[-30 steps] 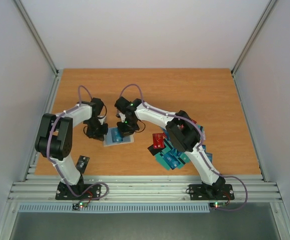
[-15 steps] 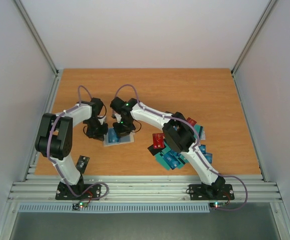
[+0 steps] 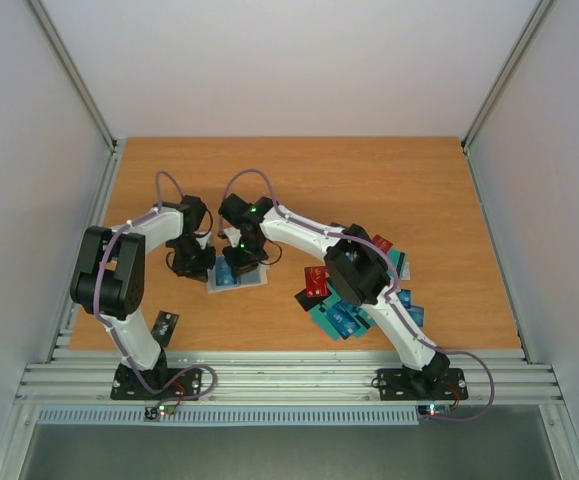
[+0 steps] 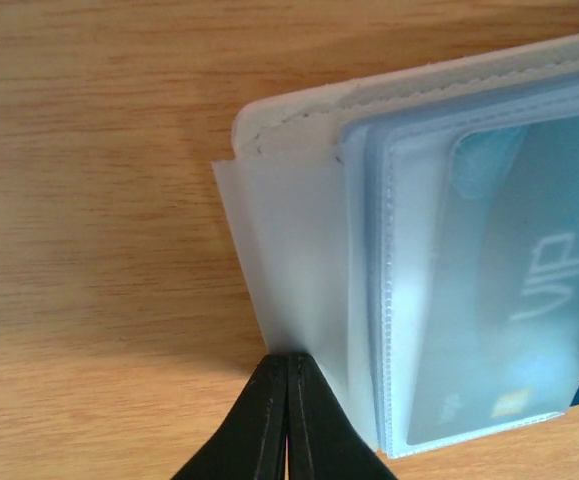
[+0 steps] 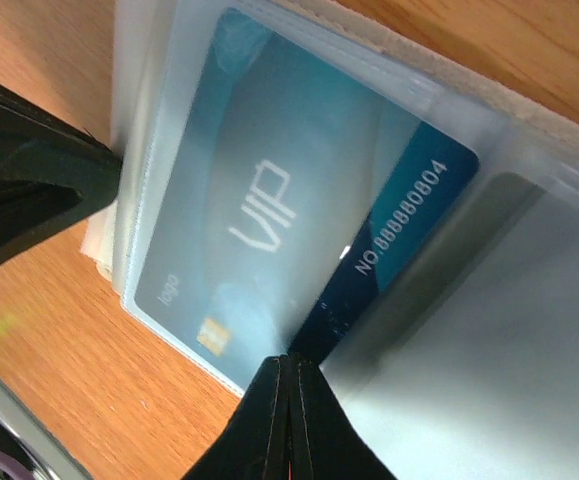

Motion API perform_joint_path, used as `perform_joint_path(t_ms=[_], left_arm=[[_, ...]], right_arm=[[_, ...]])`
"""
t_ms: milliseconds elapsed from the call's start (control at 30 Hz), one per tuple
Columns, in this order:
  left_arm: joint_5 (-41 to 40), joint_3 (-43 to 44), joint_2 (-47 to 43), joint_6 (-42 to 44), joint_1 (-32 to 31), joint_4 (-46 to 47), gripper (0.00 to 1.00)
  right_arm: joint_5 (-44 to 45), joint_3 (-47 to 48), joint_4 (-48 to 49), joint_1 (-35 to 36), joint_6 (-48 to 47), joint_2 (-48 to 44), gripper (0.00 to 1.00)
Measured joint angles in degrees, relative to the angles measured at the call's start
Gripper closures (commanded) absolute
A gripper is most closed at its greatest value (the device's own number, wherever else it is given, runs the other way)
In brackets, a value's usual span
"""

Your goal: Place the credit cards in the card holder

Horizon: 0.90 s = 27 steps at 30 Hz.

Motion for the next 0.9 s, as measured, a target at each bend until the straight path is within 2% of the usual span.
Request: perform_joint_path(t_ms=[367,900], left_arm=[[0.07,-0.02,0.00,0.00,0.00,0.02,0.95],[2.16,0.02,0.09,0.22,-0.13,0.72,0.95]], right_arm=[[5.35,-0.70,-1.33,-1.68,0.55,-1.66,0.98],[7.48,11.41,-5.49,-2.03,2.23,6.27,0.99]])
